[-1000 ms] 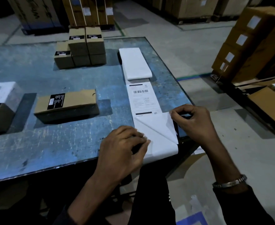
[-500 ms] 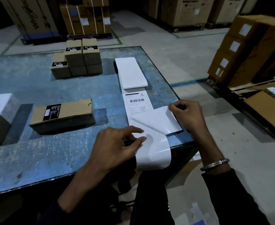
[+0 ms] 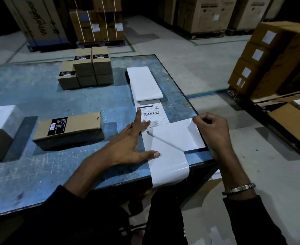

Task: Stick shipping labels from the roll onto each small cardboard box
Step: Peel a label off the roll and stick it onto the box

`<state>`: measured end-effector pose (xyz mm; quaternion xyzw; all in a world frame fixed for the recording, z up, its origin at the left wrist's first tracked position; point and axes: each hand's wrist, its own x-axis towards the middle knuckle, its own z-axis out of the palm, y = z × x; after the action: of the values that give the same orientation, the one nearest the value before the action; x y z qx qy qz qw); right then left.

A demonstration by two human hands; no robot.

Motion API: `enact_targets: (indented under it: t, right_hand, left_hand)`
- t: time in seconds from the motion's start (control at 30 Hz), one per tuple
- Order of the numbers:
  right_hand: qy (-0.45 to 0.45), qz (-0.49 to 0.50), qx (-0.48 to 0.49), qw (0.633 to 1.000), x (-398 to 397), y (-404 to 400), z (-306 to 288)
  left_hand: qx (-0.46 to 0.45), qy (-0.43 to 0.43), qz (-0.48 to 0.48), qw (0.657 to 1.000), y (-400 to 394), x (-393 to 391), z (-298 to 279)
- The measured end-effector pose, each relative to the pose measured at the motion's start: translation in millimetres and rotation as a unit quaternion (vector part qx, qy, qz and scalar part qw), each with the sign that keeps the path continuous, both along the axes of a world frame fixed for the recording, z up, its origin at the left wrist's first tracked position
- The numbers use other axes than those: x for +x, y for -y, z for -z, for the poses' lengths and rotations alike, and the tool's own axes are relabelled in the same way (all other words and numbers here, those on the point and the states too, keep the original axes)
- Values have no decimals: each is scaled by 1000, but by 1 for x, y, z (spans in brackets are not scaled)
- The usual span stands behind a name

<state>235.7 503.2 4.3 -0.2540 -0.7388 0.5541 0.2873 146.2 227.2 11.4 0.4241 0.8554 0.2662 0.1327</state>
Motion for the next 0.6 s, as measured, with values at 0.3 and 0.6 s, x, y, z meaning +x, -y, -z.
enact_targets:
  t: [0.3, 0.6]
  right_hand:
    - [2, 66, -67, 996, -4, -7, -2]
    - [-82, 78, -226, 968, 7, -12, -9]
  left_hand:
    - [-28, -21, -10, 999, 2, 3, 0]
    - [-54, -22, -20, 998, 2, 3, -1]
